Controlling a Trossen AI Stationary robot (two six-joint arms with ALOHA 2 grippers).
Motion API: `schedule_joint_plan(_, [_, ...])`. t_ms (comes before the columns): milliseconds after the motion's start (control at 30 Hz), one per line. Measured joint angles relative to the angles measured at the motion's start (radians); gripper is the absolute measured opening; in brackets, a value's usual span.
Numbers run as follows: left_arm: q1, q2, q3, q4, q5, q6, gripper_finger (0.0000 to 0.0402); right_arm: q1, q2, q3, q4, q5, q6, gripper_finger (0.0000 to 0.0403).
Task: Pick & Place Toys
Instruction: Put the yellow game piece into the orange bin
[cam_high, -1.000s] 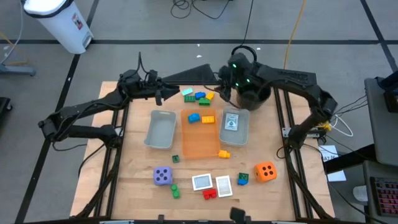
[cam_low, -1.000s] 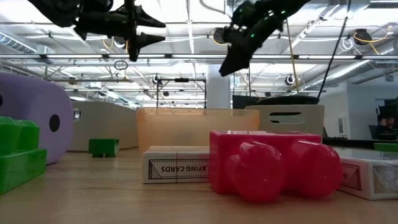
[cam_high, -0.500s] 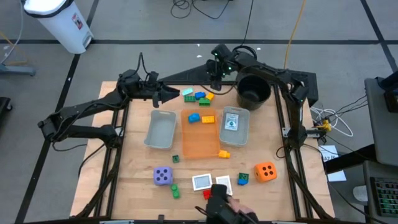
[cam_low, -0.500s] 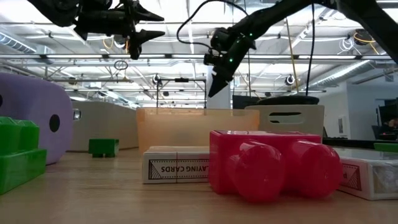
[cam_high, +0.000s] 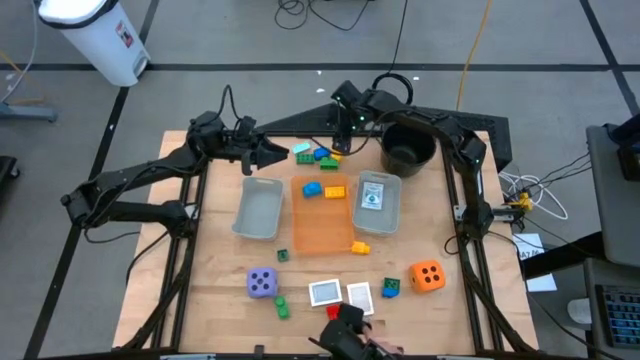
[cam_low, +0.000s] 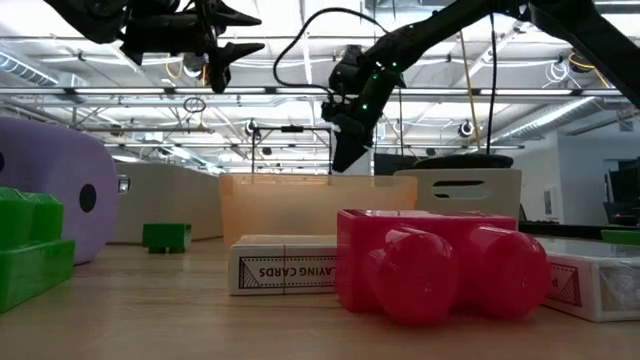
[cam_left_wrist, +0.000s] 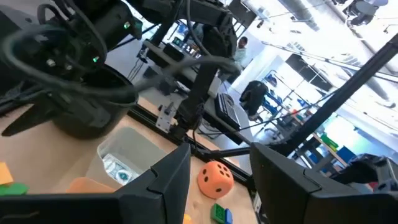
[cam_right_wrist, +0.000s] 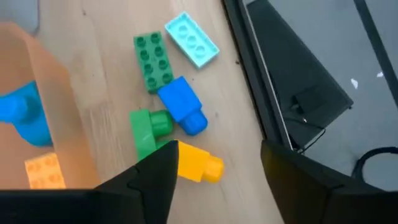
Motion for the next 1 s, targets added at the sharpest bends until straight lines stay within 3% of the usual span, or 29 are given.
schedule_joint_plan(233, [0.0, 0.0, 0.0, 0.0, 0.045, -0.026, 0.017, 0.019, 0.045, -0.003, -0.012, 0.124, 0.053, 0.0261])
schedule_joint_plan(500, [-0.001, 0.0, 0.0, 0.0, 0.07, -0.052, 0.017, 0.024, 0.066, -0.008, -0.02, 0.068, 0.132, 0.0267])
schedule_joint_plan(1000, [-0.001, 0.0, 0.0, 0.0, 0.068, -0.052, 0.017, 0.031, 0.066, -0.15, 0.089, 0.072, 0.25, 0.0267])
